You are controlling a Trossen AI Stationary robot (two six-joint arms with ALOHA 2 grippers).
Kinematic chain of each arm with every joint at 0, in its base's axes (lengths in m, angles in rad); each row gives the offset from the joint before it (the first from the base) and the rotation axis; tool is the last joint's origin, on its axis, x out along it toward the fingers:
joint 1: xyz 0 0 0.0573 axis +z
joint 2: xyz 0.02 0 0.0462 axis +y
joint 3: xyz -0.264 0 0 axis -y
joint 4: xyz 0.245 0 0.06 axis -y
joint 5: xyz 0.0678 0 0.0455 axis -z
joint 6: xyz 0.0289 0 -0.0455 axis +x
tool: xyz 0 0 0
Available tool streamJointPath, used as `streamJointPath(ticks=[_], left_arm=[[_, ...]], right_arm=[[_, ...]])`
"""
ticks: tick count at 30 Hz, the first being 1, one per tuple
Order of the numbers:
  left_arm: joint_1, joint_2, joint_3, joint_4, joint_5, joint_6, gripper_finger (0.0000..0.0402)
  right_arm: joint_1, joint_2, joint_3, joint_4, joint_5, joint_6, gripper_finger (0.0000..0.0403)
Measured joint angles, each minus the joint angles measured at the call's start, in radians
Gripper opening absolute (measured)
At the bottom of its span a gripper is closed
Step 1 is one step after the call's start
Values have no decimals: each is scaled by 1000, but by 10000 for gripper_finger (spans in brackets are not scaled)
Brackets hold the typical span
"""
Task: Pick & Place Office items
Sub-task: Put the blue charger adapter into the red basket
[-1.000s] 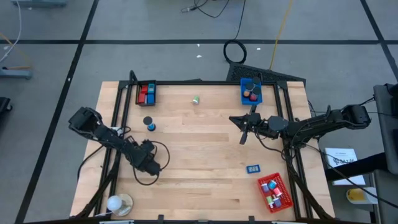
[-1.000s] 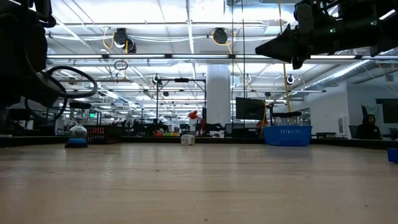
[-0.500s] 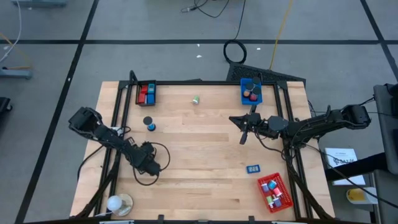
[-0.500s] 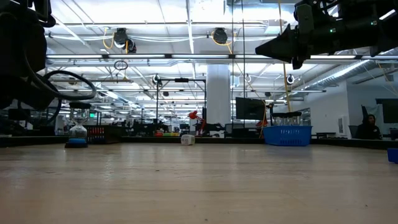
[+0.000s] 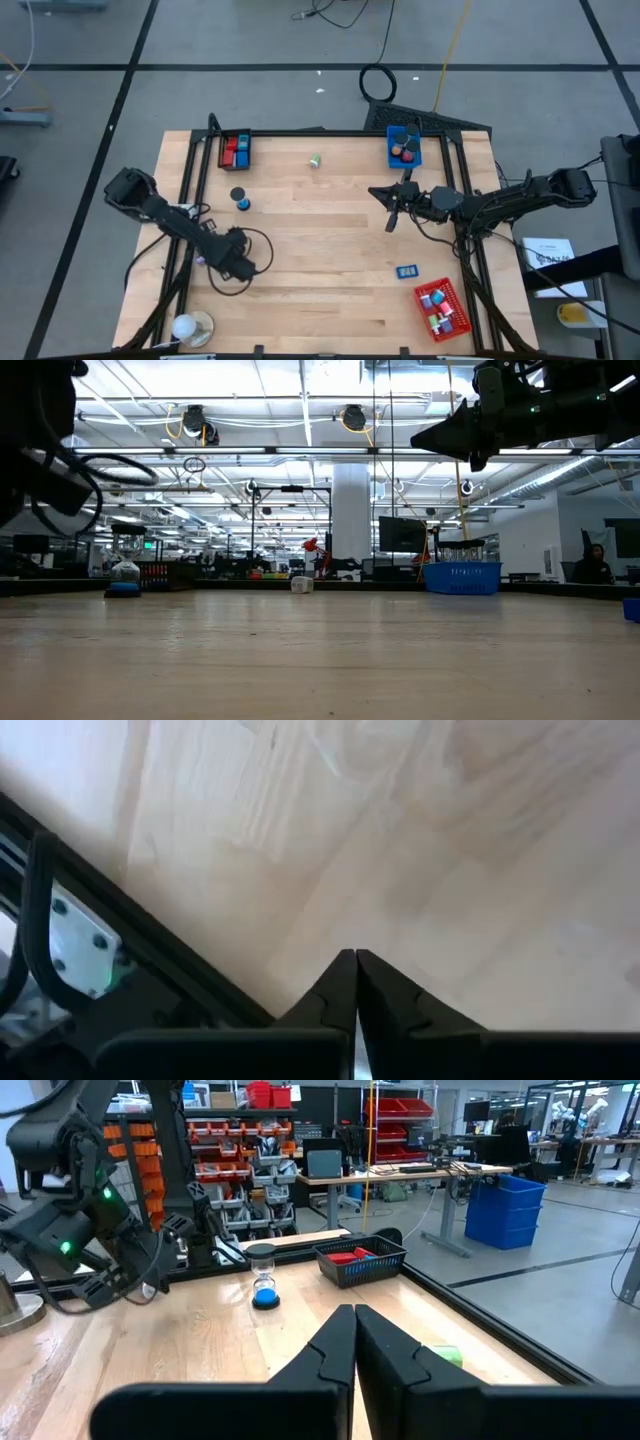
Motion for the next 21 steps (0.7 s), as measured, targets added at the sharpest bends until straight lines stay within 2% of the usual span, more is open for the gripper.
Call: streamJointPath(ticks=[5,10,16,21], left_arm=[[-3,-55,0,-1,99,-23,50],[-41,-70,0,-3,199,-87,131],[-96,-70,0,-6,208,-165,237],[-106,-70,-36,-2,202,-210,272]], right_arm=[[0,0,0,-2,0,0,4],[0,0,0,-4,0,0,4],[0,0,0,-6,0,0,4],[0,0,0,-6,0,0,4]])
